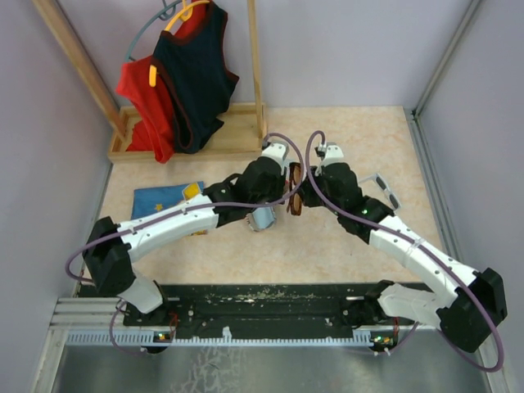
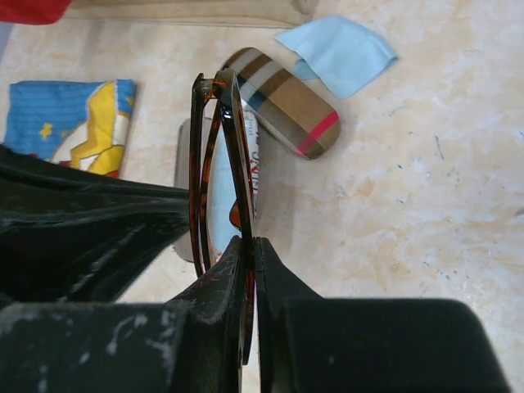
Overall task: Organize the sunglasses
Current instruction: Fold the sunglasses, then move the sunglasses case at the center of the board.
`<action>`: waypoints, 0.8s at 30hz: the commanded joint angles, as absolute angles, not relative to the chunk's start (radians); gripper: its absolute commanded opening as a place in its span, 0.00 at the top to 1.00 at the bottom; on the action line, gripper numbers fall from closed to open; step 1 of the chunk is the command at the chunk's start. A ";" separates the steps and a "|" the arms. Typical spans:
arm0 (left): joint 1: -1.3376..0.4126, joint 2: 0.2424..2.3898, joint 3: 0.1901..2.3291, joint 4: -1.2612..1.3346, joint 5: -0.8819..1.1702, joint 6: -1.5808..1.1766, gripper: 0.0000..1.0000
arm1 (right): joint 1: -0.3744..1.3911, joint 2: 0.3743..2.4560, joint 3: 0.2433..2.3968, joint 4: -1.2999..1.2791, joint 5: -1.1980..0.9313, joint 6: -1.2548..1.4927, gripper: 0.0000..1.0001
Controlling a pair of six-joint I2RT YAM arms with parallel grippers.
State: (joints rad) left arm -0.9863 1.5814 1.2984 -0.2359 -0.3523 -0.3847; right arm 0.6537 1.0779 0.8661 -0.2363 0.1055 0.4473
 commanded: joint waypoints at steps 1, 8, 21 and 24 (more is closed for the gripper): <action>-0.953 1.487 1.233 -0.214 -0.404 -0.379 0.97 | 0.659 1.093 0.929 -0.281 0.213 0.458 1.00; -0.724 1.289 0.958 -0.120 -0.229 -0.476 0.54 | 0.634 1.062 0.905 -0.320 0.225 0.461 1.00; -0.606 1.317 0.706 0.058 0.025 -0.700 0.25 | 0.629 1.031 0.845 -0.312 0.189 0.482 1.00; -0.604 1.345 0.662 0.130 0.041 -0.748 0.24 | 0.629 0.999 0.825 -0.290 0.190 0.479 1.00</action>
